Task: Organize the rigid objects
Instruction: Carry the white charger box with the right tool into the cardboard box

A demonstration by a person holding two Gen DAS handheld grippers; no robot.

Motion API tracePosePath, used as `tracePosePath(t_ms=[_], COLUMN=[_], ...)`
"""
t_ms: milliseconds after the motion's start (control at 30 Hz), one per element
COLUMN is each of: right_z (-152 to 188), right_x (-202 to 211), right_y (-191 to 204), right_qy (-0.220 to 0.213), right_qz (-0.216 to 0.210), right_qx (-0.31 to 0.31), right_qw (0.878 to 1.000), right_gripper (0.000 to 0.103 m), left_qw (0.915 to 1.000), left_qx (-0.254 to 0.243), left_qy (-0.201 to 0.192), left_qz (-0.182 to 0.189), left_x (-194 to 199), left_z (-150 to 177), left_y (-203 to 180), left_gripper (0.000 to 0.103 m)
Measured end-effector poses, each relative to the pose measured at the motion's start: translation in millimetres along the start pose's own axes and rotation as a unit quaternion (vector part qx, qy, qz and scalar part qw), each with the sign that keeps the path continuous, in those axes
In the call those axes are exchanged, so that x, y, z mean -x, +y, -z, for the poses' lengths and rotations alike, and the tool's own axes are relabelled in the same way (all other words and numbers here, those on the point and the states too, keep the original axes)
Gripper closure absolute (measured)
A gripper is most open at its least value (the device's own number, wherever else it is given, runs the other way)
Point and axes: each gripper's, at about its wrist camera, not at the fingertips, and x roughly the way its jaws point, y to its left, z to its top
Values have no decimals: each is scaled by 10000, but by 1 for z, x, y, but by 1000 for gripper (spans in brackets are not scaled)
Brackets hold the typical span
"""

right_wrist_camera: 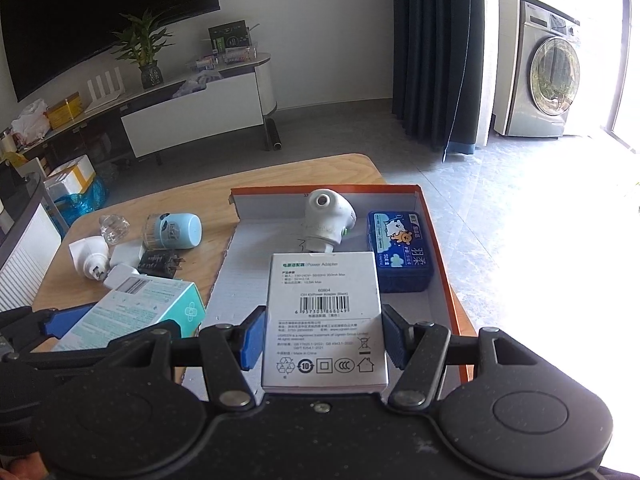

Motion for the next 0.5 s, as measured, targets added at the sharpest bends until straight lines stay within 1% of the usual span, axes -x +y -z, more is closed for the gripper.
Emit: tracePosePath(t_ms=[500], right_z=[-6], right_x=[-8], right_y=[-17], right_qy=[-5], right_qz=[139], right_qx=[-128], right_qw=[9998], right_gripper=[31], left_qw=[9997], left_qx=[-152], left_qy=[103], left_qz=[132], left_x=[-14], left_z=[-4], left_y=[-18], left_gripper=[31])
